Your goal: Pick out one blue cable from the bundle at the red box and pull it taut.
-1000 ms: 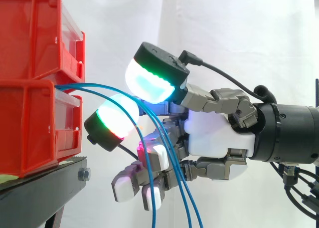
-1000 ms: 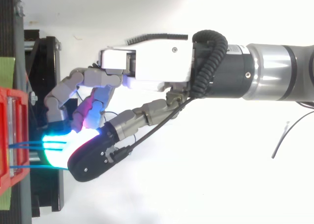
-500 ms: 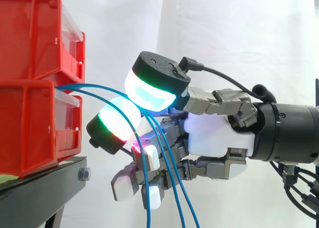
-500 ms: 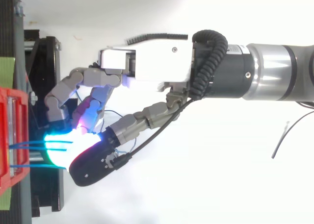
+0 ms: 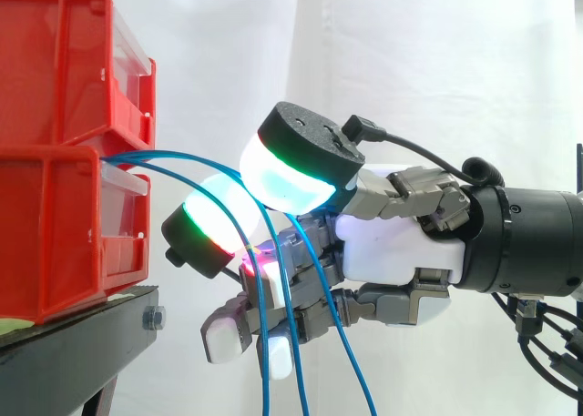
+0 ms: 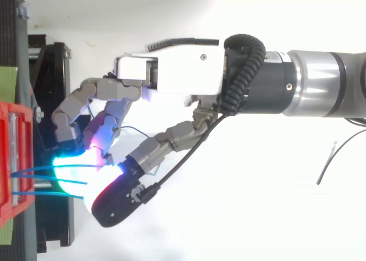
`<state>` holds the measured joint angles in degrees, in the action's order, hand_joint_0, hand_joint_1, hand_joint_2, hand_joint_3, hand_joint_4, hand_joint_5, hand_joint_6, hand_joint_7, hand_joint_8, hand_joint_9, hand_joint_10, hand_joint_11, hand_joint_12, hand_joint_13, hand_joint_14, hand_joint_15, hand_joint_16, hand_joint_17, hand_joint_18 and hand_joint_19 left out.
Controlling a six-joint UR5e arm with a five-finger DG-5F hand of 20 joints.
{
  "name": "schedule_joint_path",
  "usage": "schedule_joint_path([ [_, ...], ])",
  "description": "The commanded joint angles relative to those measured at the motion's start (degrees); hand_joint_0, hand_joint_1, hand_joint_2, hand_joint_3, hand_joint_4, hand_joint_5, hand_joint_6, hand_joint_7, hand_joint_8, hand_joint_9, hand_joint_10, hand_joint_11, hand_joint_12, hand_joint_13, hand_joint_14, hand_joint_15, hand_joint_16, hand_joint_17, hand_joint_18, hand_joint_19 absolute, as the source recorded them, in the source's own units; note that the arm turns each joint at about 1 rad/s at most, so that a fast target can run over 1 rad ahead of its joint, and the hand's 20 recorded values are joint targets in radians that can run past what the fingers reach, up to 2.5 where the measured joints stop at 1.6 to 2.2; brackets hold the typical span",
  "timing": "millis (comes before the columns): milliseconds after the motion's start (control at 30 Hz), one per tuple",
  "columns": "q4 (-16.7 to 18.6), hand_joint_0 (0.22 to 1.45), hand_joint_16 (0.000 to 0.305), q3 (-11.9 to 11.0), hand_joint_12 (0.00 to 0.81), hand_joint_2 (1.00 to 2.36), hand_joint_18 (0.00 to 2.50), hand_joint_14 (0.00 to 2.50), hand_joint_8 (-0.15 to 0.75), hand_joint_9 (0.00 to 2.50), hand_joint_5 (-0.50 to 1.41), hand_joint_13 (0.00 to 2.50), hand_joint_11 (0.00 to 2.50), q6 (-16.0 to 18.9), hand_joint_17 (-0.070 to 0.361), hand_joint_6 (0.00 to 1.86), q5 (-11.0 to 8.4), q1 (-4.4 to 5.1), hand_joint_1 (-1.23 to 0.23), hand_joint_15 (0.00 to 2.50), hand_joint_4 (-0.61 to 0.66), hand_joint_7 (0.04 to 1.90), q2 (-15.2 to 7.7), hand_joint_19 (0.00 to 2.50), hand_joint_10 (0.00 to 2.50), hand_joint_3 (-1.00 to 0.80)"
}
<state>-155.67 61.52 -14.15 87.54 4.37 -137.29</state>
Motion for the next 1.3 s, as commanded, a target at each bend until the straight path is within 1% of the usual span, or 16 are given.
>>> schedule_joint_path([
  [0,-0.1,0.62,0.038,0.0,0.277,1.00,0.86,0.02,0.207,1.14,-0.14,0.86,0.80,0.0,0.084,0.96,0.00,0.02,-0.82,0.46,-0.07,0.90,0.0,0.63,0.03,-0.50],
  [133,-0.1,0.56,0.039,0.0,0.284,1.00,0.87,0.02,0.212,1.15,-0.13,0.87,0.80,0.0,0.088,0.95,0.00,0.02,-0.76,0.46,-0.02,0.84,0.0,0.63,0.03,-0.50],
  [267,-0.1,0.53,0.041,0.0,0.291,1.00,0.88,0.02,0.221,1.16,-0.13,0.87,0.79,0.0,0.092,0.95,0.00,0.02,-0.68,0.46,-0.02,0.82,0.0,0.64,0.03,-0.50],
  [300,0.0,0.52,0.042,0.0,0.298,1.00,0.88,0.02,0.225,1.17,-0.13,0.87,0.79,0.0,0.095,0.94,0.00,0.02,-0.60,0.46,-0.01,0.83,0.0,0.64,0.03,-0.50],
  [333,-0.1,0.51,0.043,0.0,0.306,1.00,0.88,0.02,0.227,1.17,-0.13,0.88,0.79,0.0,0.097,0.94,0.00,0.02,-0.58,0.46,0.01,0.83,0.0,0.65,0.03,-0.50],
  [500,-0.1,0.50,0.045,-0.1,0.311,1.00,0.89,0.02,0.232,1.16,-0.13,0.87,0.78,0.0,0.100,0.92,0.00,0.02,-0.57,0.46,0.01,0.82,0.0,0.65,0.03,-0.50],
  [600,-0.1,0.54,0.042,0.0,0.299,1.00,0.86,0.02,0.222,1.16,-0.13,0.86,0.78,0.0,0.095,0.91,0.00,0.02,-0.53,0.47,-0.02,0.84,0.0,0.66,0.03,-0.50],
  [733,-0.1,0.60,0.040,-0.1,0.292,1.00,0.84,0.02,0.218,1.15,-0.12,0.86,0.79,0.0,0.090,0.92,0.00,0.02,-0.61,0.47,-0.08,0.89,-0.1,0.67,0.03,-0.48],
  [800,-0.1,0.61,0.040,-0.1,0.290,1.01,0.84,0.02,0.221,1.16,-0.12,0.86,0.80,0.1,0.090,0.93,0.00,0.02,-0.66,0.48,-0.08,0.89,0.0,0.67,0.03,-0.41],
  [867,-0.1,0.62,0.040,-0.2,0.292,1.01,0.84,0.02,0.222,1.15,-0.12,0.85,0.80,0.1,0.090,0.93,0.00,0.02,-0.71,0.48,-0.07,0.91,0.0,0.67,0.03,-0.39],
  [900,-0.2,0.64,0.040,-0.2,0.290,1.01,0.84,0.02,0.216,1.12,-0.13,0.85,0.79,0.1,0.091,0.94,0.00,0.02,-0.77,0.48,-0.07,0.90,0.0,0.66,0.03,-0.39],
  [933,-0.2,0.66,0.040,-0.2,0.287,1.01,0.84,0.02,0.207,1.11,-0.13,0.84,0.79,0.1,0.090,0.94,0.00,0.02,-0.81,0.48,-0.09,0.94,0.0,0.66,0.03,-0.38],
  [967,-0.2,0.66,0.040,-0.2,0.289,1.01,0.84,0.02,0.206,1.11,-0.13,0.84,0.79,0.1,0.090,0.94,0.00,0.02,-0.81,0.48,-0.09,0.94,0.0,0.66,0.03,-0.38],
  [1067,-0.2,0.69,0.039,-0.2,0.284,1.00,0.84,0.02,0.197,1.11,-0.14,0.84,0.79,0.0,0.088,0.94,0.09,0.02,-0.82,0.47,-0.12,0.95,0.0,0.64,0.03,-0.50],
  [1133,-0.2,0.71,0.038,-0.2,0.279,1.00,0.84,0.02,0.201,1.12,-0.13,0.84,0.79,0.0,0.086,0.95,0.35,0.02,-0.85,0.46,-0.17,0.98,0.0,0.63,0.03,-0.50],
  [1267,-0.2,0.71,0.037,-0.2,0.271,1.00,0.86,0.02,0.212,1.19,-0.12,0.87,0.81,0.0,0.083,0.96,0.70,-0.07,-0.90,0.45,-0.21,1.00,0.0,0.62,0.03,-0.50],
])
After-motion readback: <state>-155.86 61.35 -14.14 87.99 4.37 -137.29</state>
